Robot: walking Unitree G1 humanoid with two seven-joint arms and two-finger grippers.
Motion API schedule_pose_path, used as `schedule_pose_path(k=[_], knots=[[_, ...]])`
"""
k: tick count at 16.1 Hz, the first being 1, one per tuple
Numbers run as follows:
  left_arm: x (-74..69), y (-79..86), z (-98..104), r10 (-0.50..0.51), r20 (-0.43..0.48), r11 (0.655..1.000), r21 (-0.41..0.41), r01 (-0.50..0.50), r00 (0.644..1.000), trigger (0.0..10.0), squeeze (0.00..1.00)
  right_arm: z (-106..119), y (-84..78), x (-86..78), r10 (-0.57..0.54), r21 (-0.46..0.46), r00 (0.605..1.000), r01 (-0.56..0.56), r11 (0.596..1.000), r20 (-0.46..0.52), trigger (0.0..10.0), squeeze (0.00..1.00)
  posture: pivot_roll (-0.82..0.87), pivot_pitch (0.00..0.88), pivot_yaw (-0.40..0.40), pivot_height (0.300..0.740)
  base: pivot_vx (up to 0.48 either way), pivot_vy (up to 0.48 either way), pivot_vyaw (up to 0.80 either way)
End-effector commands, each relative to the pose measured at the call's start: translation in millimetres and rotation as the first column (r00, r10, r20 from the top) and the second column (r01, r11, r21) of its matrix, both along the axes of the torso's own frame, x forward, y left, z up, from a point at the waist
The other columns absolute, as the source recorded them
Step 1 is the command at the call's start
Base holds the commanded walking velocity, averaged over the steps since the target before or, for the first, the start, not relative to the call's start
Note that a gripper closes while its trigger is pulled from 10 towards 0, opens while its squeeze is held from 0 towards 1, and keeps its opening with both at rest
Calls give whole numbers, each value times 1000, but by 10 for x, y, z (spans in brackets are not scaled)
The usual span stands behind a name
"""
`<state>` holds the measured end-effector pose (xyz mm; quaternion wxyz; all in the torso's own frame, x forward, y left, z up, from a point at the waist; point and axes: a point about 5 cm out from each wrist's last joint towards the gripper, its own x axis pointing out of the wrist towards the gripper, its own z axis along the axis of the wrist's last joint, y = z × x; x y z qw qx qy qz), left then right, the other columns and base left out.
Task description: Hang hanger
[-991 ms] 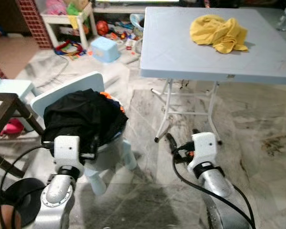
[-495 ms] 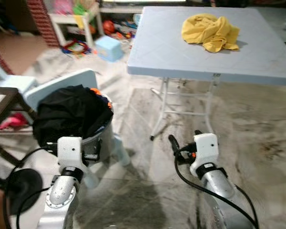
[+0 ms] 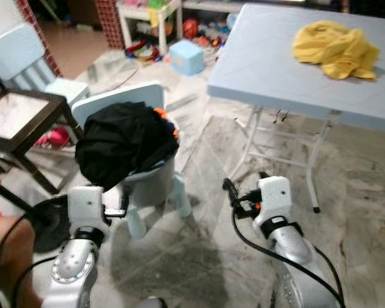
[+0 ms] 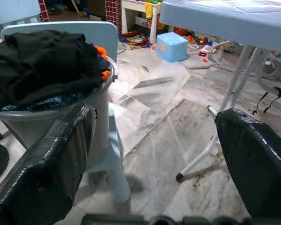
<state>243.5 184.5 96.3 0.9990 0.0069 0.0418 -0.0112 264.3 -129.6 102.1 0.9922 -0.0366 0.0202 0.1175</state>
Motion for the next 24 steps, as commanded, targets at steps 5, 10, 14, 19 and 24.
schedule_pose_path(k=[5,10,14,19,24], knots=[[-2,-49,33,-33,11,999,-16,33,999,10000,0,-20,-27,-26,-4,-2,1000,4,1000,-9,10000,0,52,121,2,740,316,0,0],[7,-57,33,-42,10,999,-18,42,999,10000,0,-10,1,-37,13,-25,1000,-13,1000,7,10000,0,50,122,6,740,349,0,0],[13,-64,28,-43,6,999,-18,43,999,10000,0,-4,-1,-37,11,-27,1000,-11,1000,9,10000,0,47,121,7,740,356,0,0],[18,-67,-3,-31,-12,999,-22,31,999,10000,0,-7,-6,-35,12,-29,1000,-12,1000,8,10000,0,48,119,6,740,228,0,0],[45,-28,-93,24,-99,1000,-9,-25,995,10000,0,-8,-6,-34,16,-32,1000,-16,999,3,10000,0,46,119,5,740,0,0,0]])
